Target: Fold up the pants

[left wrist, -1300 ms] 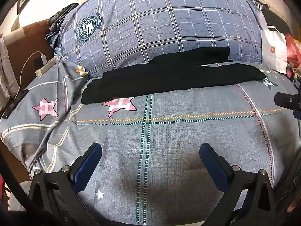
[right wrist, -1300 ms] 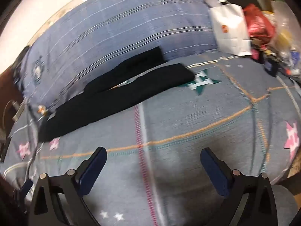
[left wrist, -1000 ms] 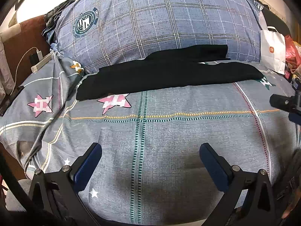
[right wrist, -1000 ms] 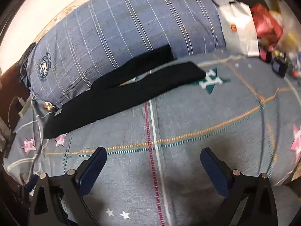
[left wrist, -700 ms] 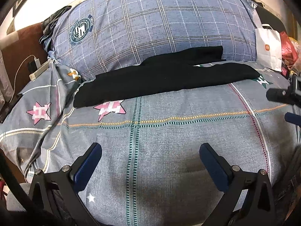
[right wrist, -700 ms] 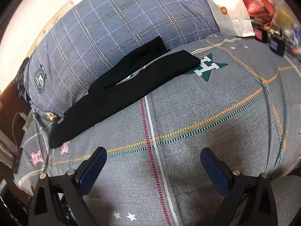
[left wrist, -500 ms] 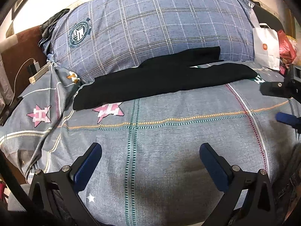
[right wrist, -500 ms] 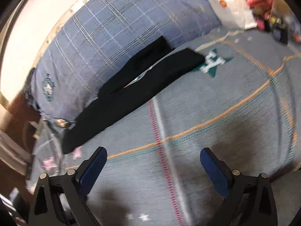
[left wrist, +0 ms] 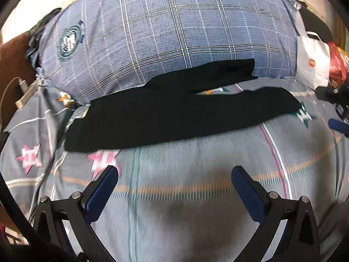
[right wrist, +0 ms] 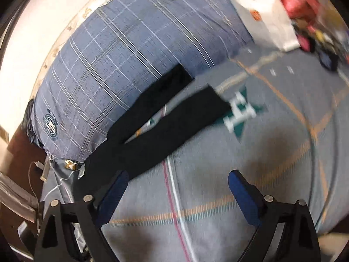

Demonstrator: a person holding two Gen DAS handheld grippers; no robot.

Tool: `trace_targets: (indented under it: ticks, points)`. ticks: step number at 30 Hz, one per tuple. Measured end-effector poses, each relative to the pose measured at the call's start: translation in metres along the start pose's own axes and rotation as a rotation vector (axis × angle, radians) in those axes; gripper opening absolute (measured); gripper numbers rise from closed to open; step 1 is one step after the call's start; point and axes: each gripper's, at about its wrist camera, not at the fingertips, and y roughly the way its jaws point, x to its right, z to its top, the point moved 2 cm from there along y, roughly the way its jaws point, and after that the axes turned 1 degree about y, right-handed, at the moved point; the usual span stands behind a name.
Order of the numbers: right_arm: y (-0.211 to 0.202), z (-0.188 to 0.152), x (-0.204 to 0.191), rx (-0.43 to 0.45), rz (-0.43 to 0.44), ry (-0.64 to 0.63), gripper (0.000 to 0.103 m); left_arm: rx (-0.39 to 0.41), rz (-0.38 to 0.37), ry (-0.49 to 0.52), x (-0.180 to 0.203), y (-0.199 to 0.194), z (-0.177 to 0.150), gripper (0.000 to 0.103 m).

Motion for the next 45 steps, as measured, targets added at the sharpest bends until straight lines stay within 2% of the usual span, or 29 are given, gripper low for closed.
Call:
trace_targets:
  ticks: [5,8,10,12,13,14,16,20,24,27,34,38,42,43,45]
  points:
    - [0.021,0.055,-0.017,0.059,-0.019,-0.094,0.098,-0.02,-0.037,-0.038,-0.013,0.052,0.057,0.103]
    - [0.054,0.088,-0.029,0.083,0.0,-0.095,0.1,-0.032,-0.054,-0.076,-0.024,0.089,0.079,0.103]
    - [0.086,0.101,-0.031,0.078,0.016,-0.076,0.1,-0.071,-0.046,-0.116,-0.032,0.11,0.082,0.103]
    - [0.109,0.099,-0.028,0.035,0.029,-0.049,0.1,-0.108,-0.046,-0.169,-0.041,0.121,0.075,0.103]
    - [0.123,0.096,-0.028,-0.018,0.049,-0.032,0.1,-0.128,-0.062,-0.2,-0.044,0.125,0.074,0.103]
    - [0.129,0.095,-0.031,-0.048,0.066,-0.039,0.1,-0.166,-0.081,-0.228,-0.046,0.13,0.069,0.103]
    - [0.129,0.092,-0.037,-0.065,0.061,-0.079,0.1,-0.193,-0.096,-0.249,-0.046,0.133,0.062,0.103]
    - [0.123,0.087,-0.037,-0.042,0.044,-0.108,0.1,-0.145,-0.084,-0.209,-0.038,0.118,0.065,0.103]
    - [0.133,0.082,-0.025,-0.117,0.097,-0.041,0.1,-0.126,-0.077,-0.171,-0.028,0.112,0.066,0.103]
    - [0.138,0.079,-0.019,-0.141,0.061,-0.031,0.1,-0.134,-0.081,-0.176,-0.032,0.116,0.065,0.103]
    - [0.129,0.079,0.009,-0.197,-0.144,-0.053,0.1,-0.205,-0.08,-0.226,-0.05,0.123,0.057,0.103]
    - [0.099,0.067,0.041,-0.174,-0.152,-0.002,0.1,-0.235,-0.07,-0.291,-0.073,0.12,0.048,0.103]
    - [0.084,0.049,0.064,-0.181,-0.151,0.07,0.099,-0.316,-0.165,-0.377,-0.077,0.13,0.036,0.103]
    - [0.084,0.048,0.064,-0.183,-0.152,0.078,0.095,-0.326,-0.189,-0.375,-0.075,0.131,0.036,0.103]
    - [0.086,0.05,0.064,-0.174,-0.134,0.093,0.087,-0.321,-0.17,-0.327,-0.066,0.126,0.031,0.103]
